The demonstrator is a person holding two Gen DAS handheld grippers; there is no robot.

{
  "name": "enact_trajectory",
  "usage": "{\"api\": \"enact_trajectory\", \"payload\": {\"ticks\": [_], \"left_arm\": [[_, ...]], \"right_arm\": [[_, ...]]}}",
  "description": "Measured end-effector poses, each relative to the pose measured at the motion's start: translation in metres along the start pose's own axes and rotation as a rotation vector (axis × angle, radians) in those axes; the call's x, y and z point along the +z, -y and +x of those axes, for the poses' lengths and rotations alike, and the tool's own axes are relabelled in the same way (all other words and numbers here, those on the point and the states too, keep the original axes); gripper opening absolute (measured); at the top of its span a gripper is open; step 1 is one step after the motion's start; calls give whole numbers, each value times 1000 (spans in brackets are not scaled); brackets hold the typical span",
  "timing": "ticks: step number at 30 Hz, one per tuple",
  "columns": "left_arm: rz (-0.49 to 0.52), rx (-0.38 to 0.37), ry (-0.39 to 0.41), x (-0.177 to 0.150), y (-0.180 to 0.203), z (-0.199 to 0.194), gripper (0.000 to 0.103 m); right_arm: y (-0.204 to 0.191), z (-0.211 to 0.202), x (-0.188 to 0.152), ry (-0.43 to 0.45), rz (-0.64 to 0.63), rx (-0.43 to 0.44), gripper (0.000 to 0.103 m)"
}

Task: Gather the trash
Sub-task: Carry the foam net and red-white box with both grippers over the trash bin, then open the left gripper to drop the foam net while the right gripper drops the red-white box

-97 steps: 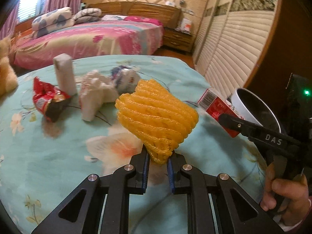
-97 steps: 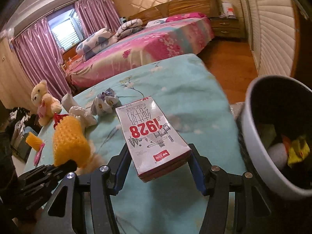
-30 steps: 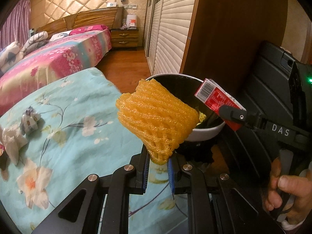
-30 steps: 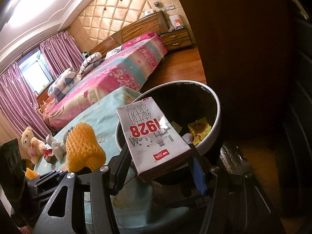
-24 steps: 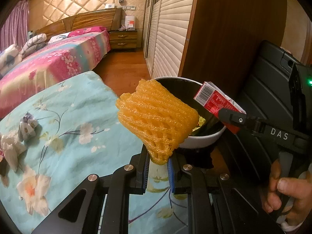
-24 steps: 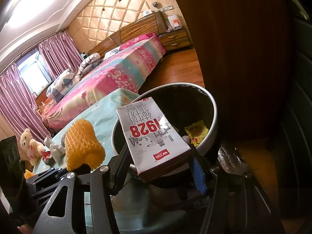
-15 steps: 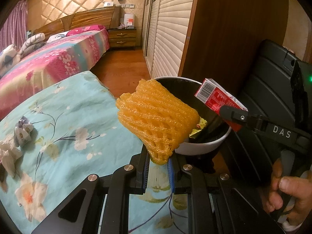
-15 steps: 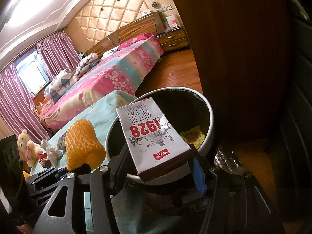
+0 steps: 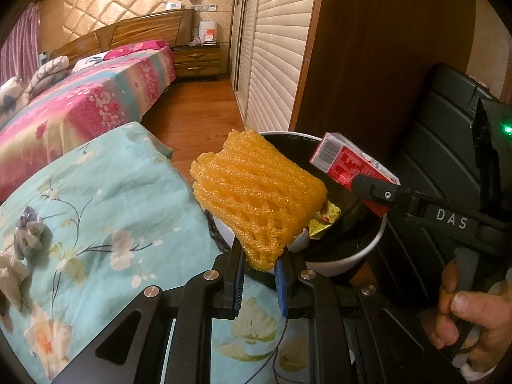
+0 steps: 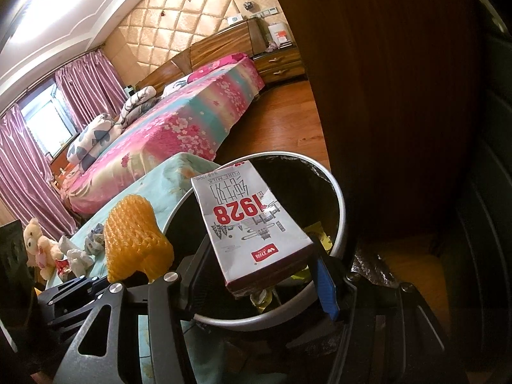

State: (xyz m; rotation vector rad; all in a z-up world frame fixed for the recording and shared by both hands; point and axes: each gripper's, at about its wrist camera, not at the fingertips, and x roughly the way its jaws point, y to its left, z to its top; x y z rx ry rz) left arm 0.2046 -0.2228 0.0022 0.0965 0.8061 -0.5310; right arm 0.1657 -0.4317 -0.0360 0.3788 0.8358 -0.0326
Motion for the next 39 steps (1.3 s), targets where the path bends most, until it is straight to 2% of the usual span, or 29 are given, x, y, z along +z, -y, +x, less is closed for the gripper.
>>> {"api": "enact_trajectory", "payload": {"ticks": [7,19,24,26,28,31,39], "left_arm": [[8,2,0,8,2,8,15],[12,-7,-11,13,3,17,18],[15,0,-15,13,3,18,29],[8,4,-12,11,1,16,46],[-2,12,-6,8,-1,13,54],[-21,10,-14,2,-4,11,54],[-89,32,-15,-22,-23,-7,54]], "right_arm": [[2,5,4,-14,-10,-4,52],[-1,5,9,-12,-27,-10,52],[3,4,12,-4,-6,-2,55],[7,2,14,-2,12,3,55],[10,0,15,1,27,8,57],[9,-2,14,8,41,17,67],[-7,-6,3,2,38,47,74]]}}
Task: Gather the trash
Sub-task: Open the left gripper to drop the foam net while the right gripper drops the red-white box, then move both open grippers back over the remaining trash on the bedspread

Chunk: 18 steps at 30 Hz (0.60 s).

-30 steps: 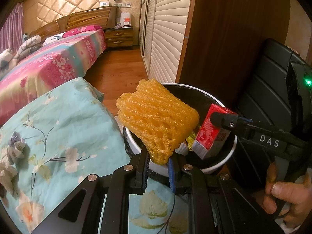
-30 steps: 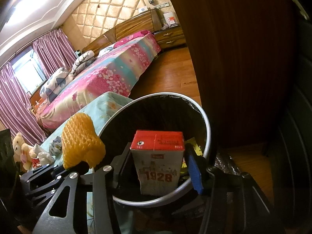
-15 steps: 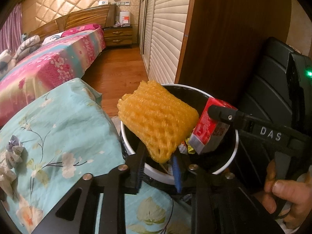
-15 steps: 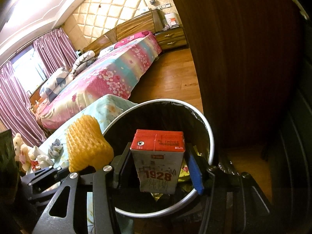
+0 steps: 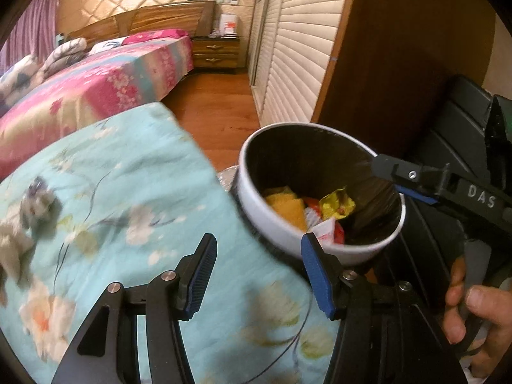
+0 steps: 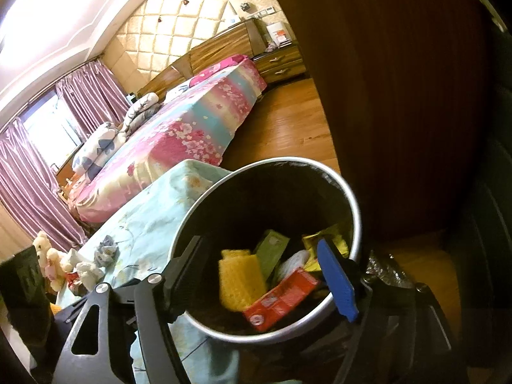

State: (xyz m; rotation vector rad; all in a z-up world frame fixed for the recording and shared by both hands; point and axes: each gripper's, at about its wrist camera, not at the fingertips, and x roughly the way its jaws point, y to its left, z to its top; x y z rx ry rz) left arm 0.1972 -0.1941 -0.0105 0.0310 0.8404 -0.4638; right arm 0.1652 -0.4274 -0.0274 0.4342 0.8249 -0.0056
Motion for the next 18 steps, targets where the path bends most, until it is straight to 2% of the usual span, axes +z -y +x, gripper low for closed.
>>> {"api": "enact_trajectory", "payload": {"ticks": [7,18], "left_arm": [[-77,37,13,-20,-32,-27,54],[-189,130,49,-54,-82,-71,54]], "right_arm": [[-37,2,-14,-12,-48,50,81],[-90,19,-42,-70,-117,123,82]]}}
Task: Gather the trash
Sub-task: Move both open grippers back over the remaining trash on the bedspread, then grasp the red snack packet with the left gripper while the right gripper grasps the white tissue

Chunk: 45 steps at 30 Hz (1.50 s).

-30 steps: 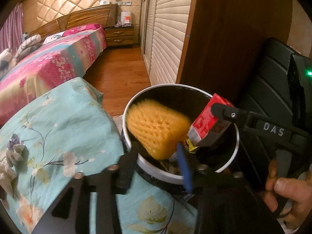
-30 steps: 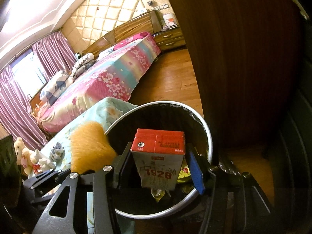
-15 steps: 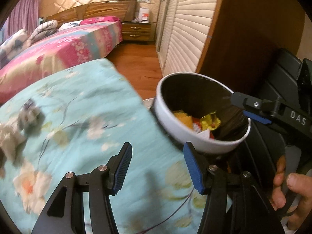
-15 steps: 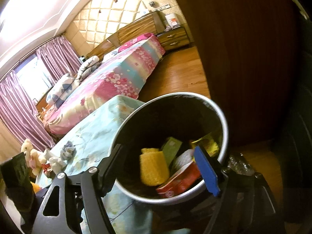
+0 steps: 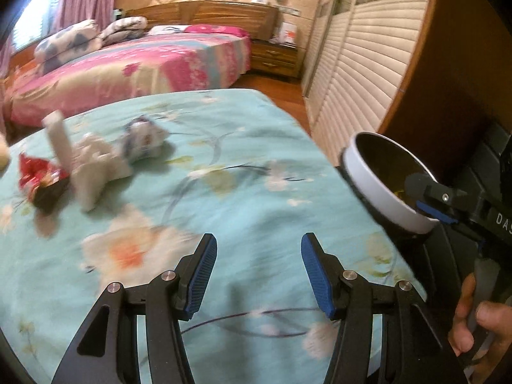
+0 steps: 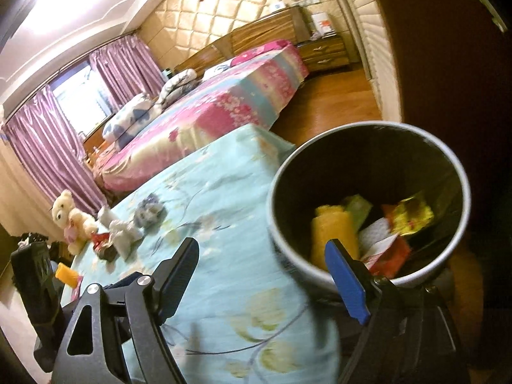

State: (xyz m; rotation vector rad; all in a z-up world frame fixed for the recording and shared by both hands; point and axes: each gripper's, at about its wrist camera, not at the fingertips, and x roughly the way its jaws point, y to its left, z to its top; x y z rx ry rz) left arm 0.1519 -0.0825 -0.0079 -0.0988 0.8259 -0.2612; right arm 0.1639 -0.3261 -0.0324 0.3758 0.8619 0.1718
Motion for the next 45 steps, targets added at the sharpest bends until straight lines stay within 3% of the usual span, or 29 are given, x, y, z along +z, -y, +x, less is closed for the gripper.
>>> {"api": "enact_trajectory", "payload": {"ticks": [24,45], "left_arm": [[-212,136,18,-34,-103,-51,54],[-290,187,22,-20,-183,-54,54]], "right_arm": [[-90,60,-42,-153,-97,127,82],[-152,110,-47,-228,-156,186,82]]}}
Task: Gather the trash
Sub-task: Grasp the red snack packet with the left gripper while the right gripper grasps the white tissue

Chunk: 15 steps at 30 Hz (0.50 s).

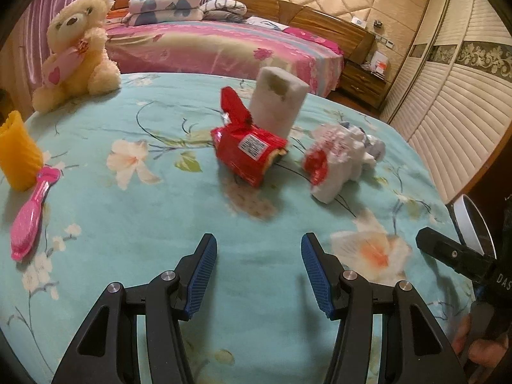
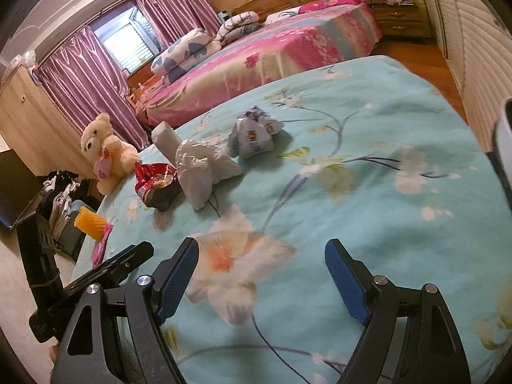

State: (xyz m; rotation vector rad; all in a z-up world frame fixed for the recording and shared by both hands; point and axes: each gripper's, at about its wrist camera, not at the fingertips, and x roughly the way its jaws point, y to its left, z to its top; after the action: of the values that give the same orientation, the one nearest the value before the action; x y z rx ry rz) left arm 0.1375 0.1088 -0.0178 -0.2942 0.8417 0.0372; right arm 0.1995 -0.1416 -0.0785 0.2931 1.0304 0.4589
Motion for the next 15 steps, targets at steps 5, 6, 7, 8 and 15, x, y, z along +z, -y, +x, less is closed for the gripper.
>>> {"api": "enact_trajectory", "payload": {"ticks": [5,6,7,8,15], "left_arm": [[9,2,-3,14,-2,12,54],[13,7,0,17,-2,13,54],[19,13,8,21,-2,14,54],[24,19,13,24,-3,16,54],[29,22,7,39,-8,35,53]], "right_arm": [[-14,17,10,-5,-12,22,82],[-15,20,13,-6,-12,27,82],[-17,22,15,-7,-12,31,82],[-19,25,18,-7,-11,38,82],[-32,46,33,-1,1,58,82]]}}
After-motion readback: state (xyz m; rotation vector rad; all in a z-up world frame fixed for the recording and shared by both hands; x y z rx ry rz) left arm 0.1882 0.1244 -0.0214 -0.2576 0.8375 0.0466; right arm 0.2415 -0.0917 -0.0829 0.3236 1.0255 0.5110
